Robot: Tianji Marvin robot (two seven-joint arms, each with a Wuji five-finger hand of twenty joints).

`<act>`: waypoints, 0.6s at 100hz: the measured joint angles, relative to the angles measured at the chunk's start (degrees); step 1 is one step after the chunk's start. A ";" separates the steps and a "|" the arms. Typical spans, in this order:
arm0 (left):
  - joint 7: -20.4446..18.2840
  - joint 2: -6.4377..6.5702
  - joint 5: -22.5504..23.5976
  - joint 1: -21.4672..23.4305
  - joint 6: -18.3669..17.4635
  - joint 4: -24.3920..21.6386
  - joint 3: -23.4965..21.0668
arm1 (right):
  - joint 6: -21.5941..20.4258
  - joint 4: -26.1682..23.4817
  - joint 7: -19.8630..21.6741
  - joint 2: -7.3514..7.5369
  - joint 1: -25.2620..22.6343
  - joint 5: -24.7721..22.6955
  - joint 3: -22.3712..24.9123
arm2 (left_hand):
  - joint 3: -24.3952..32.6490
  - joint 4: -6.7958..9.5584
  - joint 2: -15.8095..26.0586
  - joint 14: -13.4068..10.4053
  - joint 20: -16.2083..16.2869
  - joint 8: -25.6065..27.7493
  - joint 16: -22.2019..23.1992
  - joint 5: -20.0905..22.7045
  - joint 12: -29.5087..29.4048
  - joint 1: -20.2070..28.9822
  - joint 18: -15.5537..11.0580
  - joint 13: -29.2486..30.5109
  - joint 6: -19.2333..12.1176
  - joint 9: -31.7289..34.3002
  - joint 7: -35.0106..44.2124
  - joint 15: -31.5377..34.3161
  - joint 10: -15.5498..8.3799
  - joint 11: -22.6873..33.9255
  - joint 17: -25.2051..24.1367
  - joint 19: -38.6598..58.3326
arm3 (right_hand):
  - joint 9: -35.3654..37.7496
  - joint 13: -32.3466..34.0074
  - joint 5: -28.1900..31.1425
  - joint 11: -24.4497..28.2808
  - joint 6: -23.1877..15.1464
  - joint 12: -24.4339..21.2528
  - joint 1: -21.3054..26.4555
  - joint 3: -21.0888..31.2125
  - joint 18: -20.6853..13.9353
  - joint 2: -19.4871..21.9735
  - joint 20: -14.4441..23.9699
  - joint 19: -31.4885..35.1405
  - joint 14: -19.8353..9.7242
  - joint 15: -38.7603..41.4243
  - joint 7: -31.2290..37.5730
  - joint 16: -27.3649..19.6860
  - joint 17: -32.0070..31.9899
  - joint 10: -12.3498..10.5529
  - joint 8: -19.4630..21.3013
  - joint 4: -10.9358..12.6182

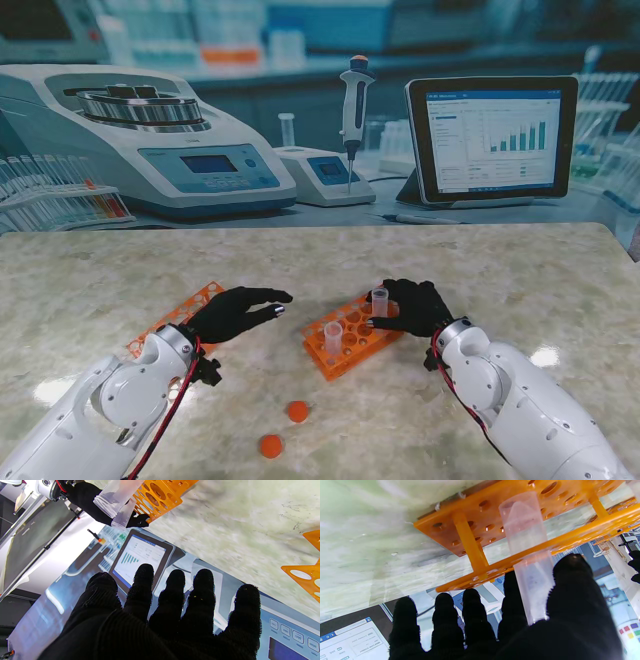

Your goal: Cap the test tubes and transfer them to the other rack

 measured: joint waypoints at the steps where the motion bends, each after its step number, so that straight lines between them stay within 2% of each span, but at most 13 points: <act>1: 0.00 0.00 0.00 0.00 0.00 0.00 0.00 | -0.01 0.01 -0.04 -0.01 0.00 0.04 0.00 | 0.00 0.00 0.00 0.00 0.00 0.00 0.00 0.00 0.00 0.00 0.00 0.00 0.00 0.00 0.00 0.00 0.00 0.00 0.00 0.00 | 0.18 0.17 0.12 -0.03 -0.05 -0.01 0.74 -1.47 0.00 0.50 0.00 0.00 -0.11 0.00 0.04 0.00 0.00 -0.01 -0.32 0.01; 7: -0.01 0.01 0.00 -0.01 0.02 0.00 0.00 | -0.08 0.04 -0.24 -0.05 0.00 0.24 0.00 | 0.00 0.00 0.00 0.00 0.00 0.00 0.00 0.02 0.00 0.00 0.00 0.00 0.00 0.00 0.00 0.00 0.00 0.00 -0.07 0.00 | 0.69 1.48 0.29 -0.04 -0.71 -0.07 3.91 -6.88 0.00 1.30 0.00 0.00 -0.45 -0.02 3.16 0.00 0.00 -0.34 -3.82 0.02; 14: -0.06 0.01 0.01 -0.02 0.06 0.00 0.01 | -0.17 0.09 -0.40 -0.11 0.00 0.48 0.00 | 0.00 0.00 0.00 0.00 0.00 0.00 0.00 0.02 0.00 0.00 0.00 0.00 0.00 0.00 0.00 0.00 0.00 0.00 -0.34 0.00 | 1.25 1.80 0.16 -0.12 -2.28 -0.14 5.70 -9.35 -0.03 1.92 0.00 0.00 -0.93 -0.02 9.83 0.00 0.02 -0.63 -9.64 0.02; 19: -0.12 0.02 0.02 -0.02 0.08 0.00 0.01 | -0.27 0.11 -0.42 -0.16 0.00 0.65 -0.01 | 0.00 0.00 0.00 0.00 0.00 0.00 0.00 0.02 0.00 0.00 0.00 0.00 0.00 0.00 0.00 0.00 0.00 0.00 -0.35 0.00 | 1.75 1.80 1.11 -0.63 -5.02 -0.17 6.31 -9.99 -0.05 1.93 0.00 0.00 -1.02 -0.02 16.52 -0.01 0.03 -0.65 -9.75 0.02; 25: -0.18 0.03 0.02 -0.03 0.09 0.00 0.01 | -0.38 0.19 -0.43 -0.24 -0.04 0.74 -0.03 | 0.00 0.00 0.00 0.00 0.00 0.00 0.00 0.02 0.00 0.00 0.00 0.00 0.00 0.00 0.00 0.00 0.00 0.00 -0.35 0.00 | 1.75 1.81 1.30 -1.38 -6.05 -0.21 6.77 -10.50 -0.07 1.98 0.00 -0.01 -1.02 -0.02 20.38 -0.01 0.06 -0.65 -11.64 0.02; 48: -0.22 0.05 0.03 -0.03 0.13 0.00 0.01 | -0.72 0.23 -0.85 -0.37 -0.32 0.81 0.12 | 0.00 0.00 0.00 0.00 0.00 0.00 0.00 0.02 0.00 0.00 -0.01 0.00 0.00 0.00 0.00 0.00 0.00 0.00 -0.35 -0.01 | 2.28 2.42 1.28 -1.87 -6.39 -0.29 6.82 -10.90 -0.08 3.27 0.00 -0.02 -1.04 -0.02 21.64 -0.01 0.10 -0.78 -12.59 0.02; 60: -0.23 0.05 0.03 -0.03 0.13 0.00 0.01 | -1.01 0.16 -1.03 -0.47 -0.63 0.81 0.57 | 0.00 0.00 0.00 0.00 0.00 0.00 0.00 0.02 0.00 0.00 -0.01 0.00 0.00 0.00 0.00 0.00 0.00 0.00 -0.35 -0.01 | 3.66 2.42 1.28 -1.52 -6.90 -0.29 6.82 -10.90 -0.10 3.29 0.00 -0.02 -1.08 -0.02 21.67 -0.01 0.15 -2.94 -12.62 0.02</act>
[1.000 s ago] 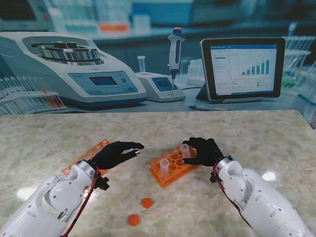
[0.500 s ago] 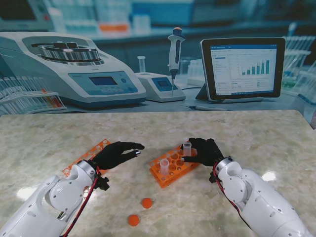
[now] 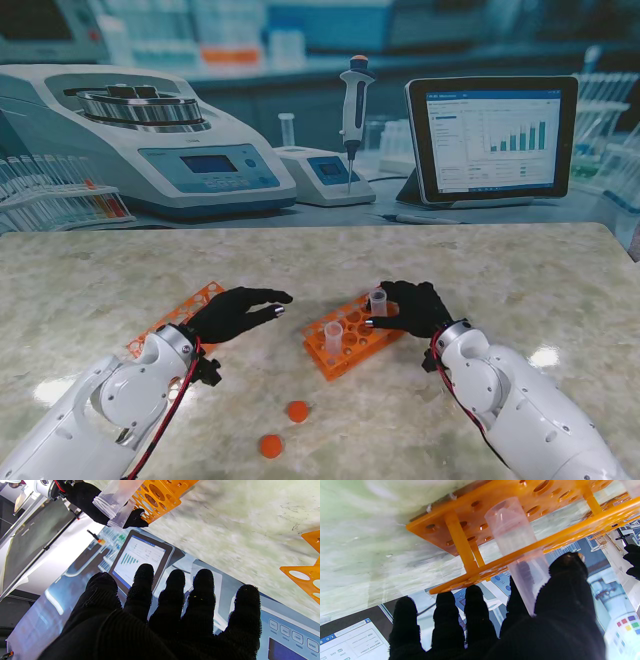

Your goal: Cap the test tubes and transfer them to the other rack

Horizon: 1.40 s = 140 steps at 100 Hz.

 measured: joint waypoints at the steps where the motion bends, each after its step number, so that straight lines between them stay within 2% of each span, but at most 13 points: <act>1: 0.00 0.00 0.00 0.00 0.00 0.00 0.00 | -0.02 -0.02 -0.01 -0.01 -0.04 0.00 0.04 | 0.00 0.00 0.00 0.00 0.00 0.00 0.00 0.00 0.00 0.00 0.00 0.00 0.00 0.00 0.00 0.00 0.00 0.00 0.00 0.00 | 0.09 0.00 0.00 0.00 -0.02 0.00 0.00 0.00 0.00 0.00 0.00 0.00 -0.01 0.00 0.00 0.00 0.01 -0.16 0.00 0.00; 18: -0.09 0.01 0.03 0.01 0.04 -0.02 -0.03 | -0.30 -0.55 -0.17 -0.15 -0.72 0.57 0.82 | 0.00 0.00 0.00 0.00 0.00 0.00 0.00 0.01 0.00 0.00 -0.01 0.00 0.00 0.00 0.00 0.00 0.00 0.00 -0.01 0.00 | 2.26 1.23 -0.02 2.64 -0.88 1.46 0.08 0.00 0.00 0.04 0.00 0.00 -0.07 0.10 0.02 0.00 0.16 -2.59 -0.04 0.00; 45: -0.16 0.03 0.02 0.01 0.05 -0.03 -0.04 | -0.32 -2.12 -0.23 -0.29 -1.80 0.83 2.20 | 0.00 0.00 0.00 0.00 0.00 0.00 0.00 0.01 0.00 0.00 -0.01 0.00 0.00 0.00 0.00 0.00 0.00 0.00 -0.01 -0.02 | 3.05 2.80 -0.02 3.34 -0.90 1.69 0.55 0.00 0.00 0.05 0.00 -0.01 -0.07 0.13 0.04 0.00 0.57 -2.68 -0.67 0.00; 56: -0.16 0.04 0.01 0.01 0.06 -0.03 -0.02 | -0.36 -3.35 -0.17 -0.30 -2.56 0.83 3.20 | 0.00 0.00 0.00 0.00 0.00 0.00 0.00 0.01 0.00 0.00 -0.01 0.00 0.00 0.00 0.00 0.00 0.00 0.00 -0.01 -0.02 | 5.35 4.79 -0.02 4.26 -1.16 1.80 0.55 0.00 0.00 0.05 0.00 -0.01 0.71 0.27 0.04 0.07 1.26 -3.99 -0.68 0.00; 76: -0.17 0.04 -0.02 -0.02 0.06 -0.03 0.01 | -0.65 -5.77 0.38 -0.24 -3.78 0.65 4.81 | 0.00 0.00 0.00 0.00 0.00 0.00 0.00 0.01 0.00 0.00 -0.01 0.00 0.00 0.00 0.00 0.00 0.00 0.00 -0.01 -0.03 | 5.98 6.57 -0.02 5.04 -2.19 2.36 0.55 0.00 0.01 0.05 0.00 -0.01 0.81 0.30 0.05 0.88 1.54 -4.73 -0.69 0.00; 92: -0.17 0.05 -0.03 -0.02 0.06 -0.03 0.02 | -1.09 -7.46 0.55 -0.17 -4.65 0.42 5.88 | 0.00 0.00 0.00 0.00 0.00 0.00 0.00 0.01 0.00 0.00 -0.01 0.00 0.00 0.00 0.00 0.00 0.00 0.00 -0.01 -0.03 | 9.00 7.82 -0.11 6.30 -3.68 2.97 0.76 0.08 0.04 0.20 0.00 0.07 0.80 1.47 0.10 1.76 2.03 -4.87 -0.70 0.00; 99: -0.17 0.05 -0.04 -0.02 0.06 -0.03 0.02 | -1.29 -8.41 0.72 -0.13 -5.12 0.26 6.47 | 0.00 0.00 0.00 0.00 0.00 0.00 0.00 0.01 0.00 0.00 -0.01 0.00 0.00 0.00 0.00 0.00 0.00 0.00 -0.01 -0.04 | 9.70 9.11 -0.33 7.00 -3.71 3.16 0.76 0.08 0.04 0.69 0.00 0.13 0.80 1.72 0.10 2.19 2.55 -5.47 -0.71 0.00; 131: -0.21 0.06 -0.07 -0.02 0.07 -0.10 0.12 | -2.69 -14.01 1.17 0.16 -8.38 -0.65 9.11 | 0.00 0.00 0.00 -0.01 0.00 0.00 0.00 0.01 0.00 0.00 -0.01 0.00 0.00 0.01 0.00 0.00 0.00 0.00 -0.01 -0.04 | 15.23 13.58 -0.59 8.57 -3.74 4.14 0.76 0.08 0.06 1.39 0.07 1.52 0.79 2.96 1.41 3.54 4.65 -5.59 -0.69 0.00; 140: -0.23 0.06 -0.07 -0.02 0.07 -0.10 0.15 | -3.29 -15.30 0.84 0.18 -9.33 -0.94 9.60 | 0.00 0.00 0.00 -0.01 0.00 0.00 0.00 0.01 0.00 0.00 -0.01 0.00 0.00 0.01 0.00 0.00 0.00 0.00 -0.01 -0.04 | 16.25 14.41 0.68 9.10 -3.74 4.96 0.96 -0.02 0.06 1.39 0.19 2.02 0.79 3.08 1.50 4.11 5.30 -5.59 2.86 0.00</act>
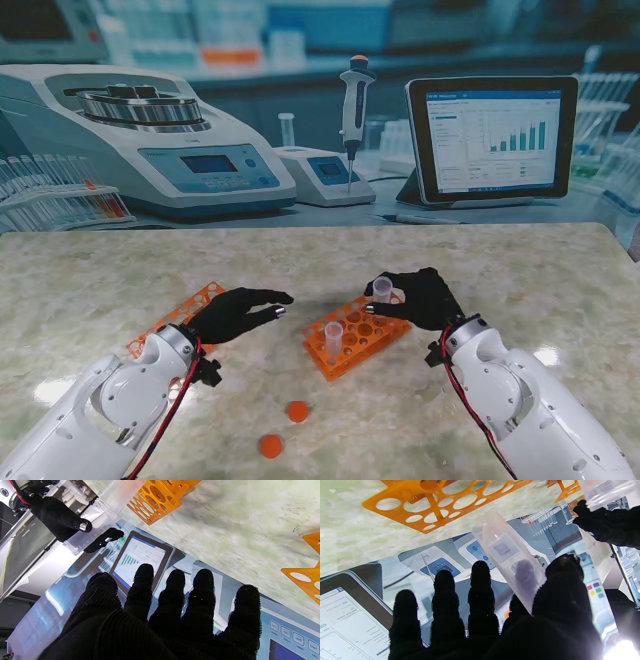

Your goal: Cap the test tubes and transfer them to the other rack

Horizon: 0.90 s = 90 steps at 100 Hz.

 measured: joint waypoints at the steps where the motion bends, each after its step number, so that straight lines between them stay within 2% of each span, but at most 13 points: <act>1: 0.00 0.00 0.00 0.00 0.00 0.00 0.00 | -0.06 -0.12 -0.06 0.00 -0.10 -0.01 0.04 | 0.00 0.00 0.00 0.00 0.00 0.00 0.00 0.00 0.00 0.00 0.00 0.00 0.00 0.00 0.00 0.00 0.00 0.00 0.00 0.00 | 0.11 0.00 0.00 0.02 0.00 0.22 0.12 0.00 0.00 0.00 0.03 0.01 0.00 0.00 0.00 0.00 0.01 0.00 0.19 0.00; 13: -0.02 0.00 0.00 0.00 0.00 0.00 0.00 | -0.82 -1.53 -0.88 -0.01 -1.20 -0.01 0.40 | 0.00 0.00 0.00 0.00 0.00 0.00 0.00 0.00 0.00 0.00 0.00 0.00 0.00 0.00 0.00 0.00 0.00 0.00 0.00 0.00 | 2.67 3.01 0.60 0.77 0.75 1.49 1.63 -0.75 0.01 0.00 0.55 1.10 0.00 0.04 -0.03 0.73 2.45 0.00 6.78 0.00; 23: -0.02 0.00 0.00 0.00 0.00 0.00 0.00 | -1.35 -2.56 -1.29 -0.03 -1.97 -0.10 0.64 | 0.00 0.00 0.00 0.00 0.00 0.00 0.00 0.00 0.00 0.00 -0.01 0.00 0.00 0.00 0.00 0.00 0.00 0.00 0.00 0.00 | 4.30 6.02 2.72 1.66 2.32 3.16 1.66 -1.74 0.22 0.00 2.80 5.04 -0.01 0.55 -0.83 0.61 8.22 0.00 11.81 0.00; 30: -0.03 0.00 0.00 0.00 0.00 0.00 0.00 | -1.63 -3.30 -1.12 -0.03 -2.44 -0.11 0.89 | 0.00 0.00 0.00 0.00 0.00 0.00 0.00 0.00 0.00 0.00 -0.01 0.00 0.00 0.00 0.00 0.00 0.00 0.00 0.00 0.00 | 6.31 7.93 3.36 2.47 3.65 4.28 2.36 -2.04 0.27 0.00 2.82 6.62 -0.11 1.43 -1.59 1.04 11.58 0.07 15.35 0.00; 50: -0.16 0.02 -0.05 -0.10 -0.01 0.00 0.04 | -2.50 -4.27 -0.77 -0.04 -2.93 0.35 1.01 | 0.00 0.00 0.00 0.00 -0.01 0.00 0.00 0.01 0.00 0.00 -0.01 0.00 0.00 0.00 0.00 0.00 0.00 0.00 0.00 -0.01 | 11.18 14.14 4.78 5.88 7.13 7.46 4.08 -2.49 -0.14 0.00 2.19 7.84 -0.12 3.77 -2.21 1.50 17.49 1.89 18.87 0.00; 59: -0.16 0.02 -0.05 -0.10 -0.01 0.00 0.04 | -3.00 -4.31 -1.45 -0.11 -2.99 0.52 0.97 | 0.00 0.00 0.00 0.00 -0.01 0.00 0.00 0.01 0.00 0.00 -0.01 0.00 0.00 0.00 0.00 0.00 0.00 0.00 0.00 -0.01 | 13.26 15.91 5.68 6.49 9.10 8.91 4.70 -2.64 -0.88 -0.01 1.44 7.72 -0.16 4.44 -2.21 2.35 19.24 2.87 19.13 0.00; 60: -0.15 0.02 -0.05 -0.10 -0.01 0.00 0.04 | -3.06 -4.31 -1.54 -0.12 -2.99 0.58 0.96 | 0.00 0.00 0.00 0.00 -0.01 0.00 0.00 0.01 0.00 0.00 -0.01 0.00 0.00 0.00 0.00 0.00 0.00 0.00 0.00 -0.01 | 14.04 17.84 6.37 7.71 10.28 10.64 4.77 -2.68 -1.45 -0.05 0.76 7.70 -0.38 5.38 -2.21 3.15 20.62 3.02 19.78 0.00; 65: -0.15 0.02 -0.05 -0.10 -0.01 0.00 0.04 | -3.41 -4.32 -2.04 -0.21 -3.03 1.11 0.91 | 0.00 0.00 0.00 0.00 -0.01 0.00 0.00 0.01 0.00 0.00 -0.01 0.00 0.00 0.00 0.00 0.00 0.00 0.00 0.00 -0.01 | 14.66 19.49 6.92 9.05 12.40 12.84 5.79 -2.71 -1.57 -0.09 0.07 7.72 -0.76 7.34 -2.19 4.65 21.94 3.66 20.51 0.00; 67: -0.15 0.02 -0.05 -0.10 0.00 0.00 0.04 | -3.55 -4.32 -2.21 -0.26 -3.05 1.42 0.89 | 0.00 0.00 0.00 0.00 -0.01 0.00 0.00 0.01 0.00 0.00 -0.01 0.00 0.00 0.00 0.00 0.00 0.00 0.00 0.00 -0.01 | 14.76 20.67 6.93 9.18 13.07 14.18 5.09 -0.39 -1.84 -0.57 -0.67 8.12 -0.81 7.99 -2.18 5.84 22.31 3.91 21.02 -0.06; 72: -0.15 0.02 -0.04 -0.10 0.00 0.00 0.05 | -3.82 -4.33 -2.54 -0.40 -3.08 2.08 0.86 | 0.00 0.00 0.00 0.00 -0.01 0.00 0.00 0.01 0.00 0.00 -0.01 0.00 0.00 0.00 0.00 0.00 0.00 0.00 0.00 -0.01 | 16.01 22.46 8.30 10.78 13.41 17.74 -1.29 14.06 -2.20 -5.01 -1.61 9.00 -1.10 9.27 -2.00 8.63 23.66 4.67 22.09 -3.20; 75: -0.15 0.02 -0.03 -0.10 0.00 0.00 0.05 | -3.97 -4.34 -2.72 -0.48 -3.09 2.31 0.83 | 0.00 0.00 0.00 0.00 -0.01 0.00 0.00 0.01 0.00 0.00 -0.01 0.00 0.00 0.01 0.00 0.00 0.00 0.00 0.00 -0.01 | 16.41 22.59 8.99 11.85 13.63 19.37 -2.92 18.29 -2.37 -6.27 -1.62 9.52 -1.34 10.46 -1.88 9.98 24.24 5.06 22.72 -4.18; 80: -0.15 0.02 -0.03 -0.10 0.00 0.00 0.06 | -4.18 -4.36 -2.96 -0.60 -3.10 2.52 0.80 | 0.00 0.00 0.00 0.00 -0.01 0.00 0.00 0.01 0.00 0.00 -0.01 0.00 0.00 0.01 0.00 0.00 0.00 0.00 0.00 -0.01 | 17.00 24.52 9.69 13.82 13.91 22.04 -4.50 21.98 -2.97 -7.49 -1.62 10.33 -1.40 13.59 -1.46 12.62 25.90 5.20 23.47 -4.69; 90: -0.15 0.02 -0.02 -0.10 0.02 0.00 0.10 | -4.48 -4.35 -3.81 -0.80 -3.10 3.00 0.57 | 0.00 0.00 0.00 0.00 -0.01 0.00 0.00 0.01 0.00 0.00 -0.01 0.00 0.00 0.01 0.00 0.00 0.00 0.00 0.00 -0.01 | 17.58 28.55 9.76 19.22 14.51 29.42 -5.67 24.33 -3.55 -7.87 -1.62 13.95 -1.59 18.60 -0.77 18.02 30.37 5.24 24.31 -4.80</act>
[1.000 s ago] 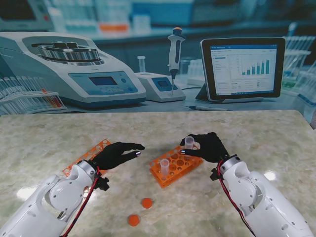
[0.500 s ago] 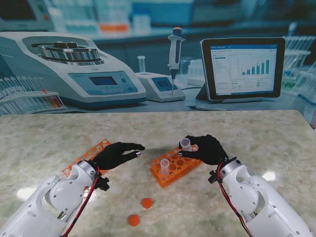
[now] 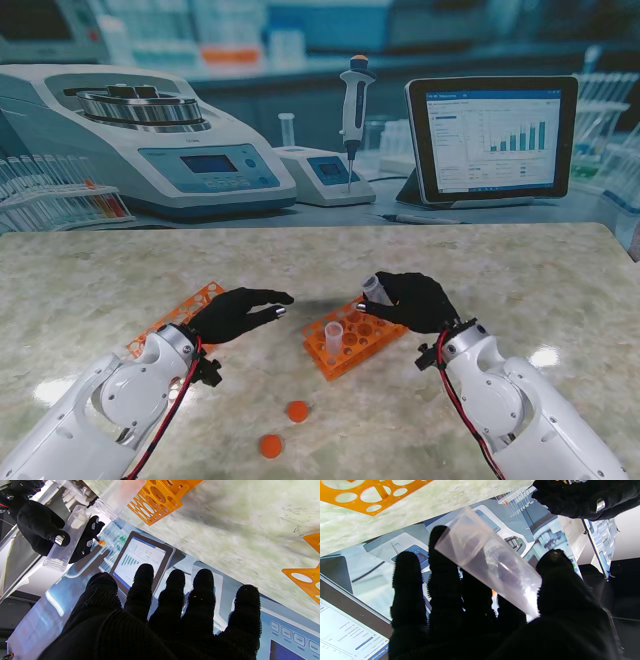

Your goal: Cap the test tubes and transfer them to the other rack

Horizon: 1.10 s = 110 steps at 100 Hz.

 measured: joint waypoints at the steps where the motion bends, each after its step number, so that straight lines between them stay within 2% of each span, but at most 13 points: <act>1: 0.00 0.00 0.00 0.00 0.00 0.00 0.01 | -0.03 0.01 -0.18 -0.03 0.00 0.09 -0.05 | 0.00 0.00 0.00 0.00 0.00 0.00 0.00 0.00 0.00 0.00 0.00 0.00 0.00 0.00 0.00 0.00 0.00 0.00 0.00 0.00 | 0.00 0.44 0.00 0.61 0.11 0.81 -0.16 0.23 -0.01 -0.01 0.00 0.56 -0.06 0.39 0.02 0.51 0.49 0.00 0.00 0.00; 14: 0.00 0.00 0.00 -0.06 0.03 0.00 0.12 | -0.39 0.14 -1.13 -0.49 0.02 3.12 -0.50 | 0.00 0.00 0.00 0.00 0.00 0.00 0.00 0.00 0.00 0.00 0.00 0.00 0.00 0.00 0.00 0.00 0.00 0.00 0.00 0.00 | 0.06 3.70 0.01 7.29 1.41 8.72 -0.28 0.85 -0.02 -0.02 0.00 6.84 -0.31 5.38 0.08 5.94 6.21 -0.02 1.38 -0.01; 28: -0.03 0.01 -0.02 -0.13 0.05 0.02 0.19 | -0.35 0.05 -0.60 -0.70 -0.05 3.24 -0.50 | 0.00 0.00 0.00 0.00 0.00 0.00 0.00 0.00 0.00 0.00 0.00 0.00 0.00 0.00 0.00 0.00 0.00 0.00 0.00 -0.01 | 0.16 4.65 0.02 12.98 2.27 14.24 -0.29 0.85 -0.02 -0.02 0.12 13.27 -0.27 12.51 0.10 10.76 12.29 -0.81 2.97 -0.02; 39: -0.05 0.01 -0.03 -0.15 0.10 0.02 0.21 | -0.32 -0.03 0.08 -0.74 -0.17 4.77 -0.50 | 0.00 0.00 0.00 0.00 0.00 0.00 0.00 0.01 0.00 0.00 0.00 0.00 0.00 0.01 0.00 0.00 0.00 0.00 0.00 -0.01 | 0.20 4.72 0.02 16.82 2.99 17.77 -0.29 0.85 -0.02 -0.02 2.37 16.88 -0.27 19.35 0.12 13.76 15.46 -1.76 3.96 -0.02; 46: -0.06 0.01 -0.02 -0.16 0.13 0.02 0.22 | -0.36 -0.03 0.27 -0.78 -0.20 5.72 -0.52 | 0.00 0.00 0.00 0.00 0.00 0.00 0.00 0.01 0.00 0.00 0.00 0.00 0.00 0.02 0.00 0.00 0.00 0.00 0.00 -0.01 | 0.22 4.76 0.03 18.30 3.46 19.38 -0.27 0.86 -0.02 -0.01 5.36 18.99 -0.29 23.85 0.14 15.44 17.29 -3.85 4.30 -0.02; 56: -0.06 0.01 -0.01 -0.16 0.14 0.02 0.22 | -0.71 -0.01 0.28 -0.89 -0.20 6.87 -0.61 | 0.00 0.00 0.00 0.00 0.00 0.00 0.00 0.01 0.00 0.00 0.00 0.00 0.00 0.02 0.00 0.00 0.00 0.00 0.00 -0.01 | 0.22 4.79 0.03 19.69 4.15 20.63 -0.12 0.86 -0.02 0.08 10.50 21.93 -1.22 30.65 0.14 16.58 19.21 -4.66 5.19 0.05; 66: -0.06 0.01 -0.01 -0.16 0.14 0.02 0.22 | -1.39 0.05 0.98 -1.17 -0.25 12.06 -0.69 | 0.00 0.00 0.00 0.00 0.00 0.00 0.00 0.01 0.00 0.00 0.00 0.00 0.00 0.02 0.00 0.00 0.00 0.00 0.00 -0.01 | 0.22 4.79 0.03 20.46 4.48 21.26 0.29 0.86 -0.02 0.10 20.11 24.18 -1.29 32.25 0.14 16.58 19.83 -5.03 7.02 0.15; 70: -0.06 0.01 0.00 -0.16 0.14 0.02 0.22 | -1.56 0.05 1.12 -1.29 -0.27 12.80 -0.68 | 0.00 0.00 0.00 0.00 0.00 0.00 0.00 0.01 0.00 0.00 0.00 0.00 0.00 0.02 0.00 0.00 0.00 0.00 0.00 -0.01 | 0.20 4.80 0.03 20.85 4.50 21.32 0.35 0.86 -0.02 0.13 23.81 24.77 -1.54 33.54 0.14 16.76 19.84 -5.03 7.26 0.17; 74: -0.07 0.01 0.00 -0.16 0.14 0.02 0.22 | -1.64 0.05 1.23 -1.39 -0.32 12.52 -0.58 | 0.00 0.00 0.00 0.00 0.00 0.00 0.00 0.01 0.00 0.00 0.00 0.00 0.00 0.02 0.00 0.00 0.00 0.00 0.00 -0.01 | 0.20 4.80 0.03 21.21 4.50 21.34 0.47 0.84 -0.02 0.14 25.77 24.96 -1.72 34.17 0.14 17.14 19.84 -5.05 7.28 0.17; 86: -0.31 0.05 -0.05 -0.31 0.25 0.05 0.39 | -1.85 0.05 1.81 -1.45 -0.46 11.61 -0.30 | 0.00 0.00 0.00 0.00 0.00 0.00 0.00 0.01 0.00 0.00 0.00 0.00 0.00 0.03 0.00 0.00 0.00 0.00 0.00 -0.01 | 0.19 4.97 -0.01 21.35 4.66 21.36 1.46 0.80 -0.02 0.14 28.13 26.08 -3.16 37.83 0.83 18.46 20.39 -5.05 7.89 0.21; 89: -0.31 0.05 -0.06 -0.37 0.28 0.07 0.47 | -1.97 0.04 1.96 -1.45 -0.50 11.92 -0.28 | 0.00 0.00 0.00 0.00 0.00 0.00 0.25 0.01 0.00 0.00 0.00 0.00 0.00 0.03 0.00 0.00 0.00 0.00 0.00 -0.01 | 0.10 5.48 -0.12 21.35 3.69 21.23 3.31 0.99 -0.02 0.14 28.74 26.10 -4.41 39.02 2.36 18.61 20.58 -5.05 7.89 0.67; 98: -0.31 0.05 -0.07 -0.43 0.33 0.09 0.53 | -2.07 -0.08 2.38 -1.45 -0.69 13.93 -0.28 | 0.00 0.00 0.00 0.00 0.00 0.00 0.29 0.01 0.00 0.00 0.00 0.00 0.00 0.03 0.00 0.00 0.00 0.00 0.00 -0.01 | 0.73 6.02 -0.13 21.04 3.70 19.63 3.42 0.99 -0.02 -0.03 29.38 26.16 -4.70 39.61 3.88 18.61 21.19 -4.93 6.60 0.67; 110: -0.30 0.05 -0.05 -0.43 0.48 0.04 0.54 | -2.02 -0.17 2.40 -1.47 -0.91 13.97 -0.18 | 0.00 0.00 0.00 0.00 0.00 0.00 0.30 0.01 0.00 0.00 0.00 0.00 0.00 0.03 0.00 0.00 0.00 0.00 0.00 -0.01 | 2.71 6.69 0.08 20.39 0.67 17.79 3.55 5.60 -0.04 -2.94 30.17 26.90 -4.96 42.18 6.18 20.09 22.90 -4.91 6.52 0.67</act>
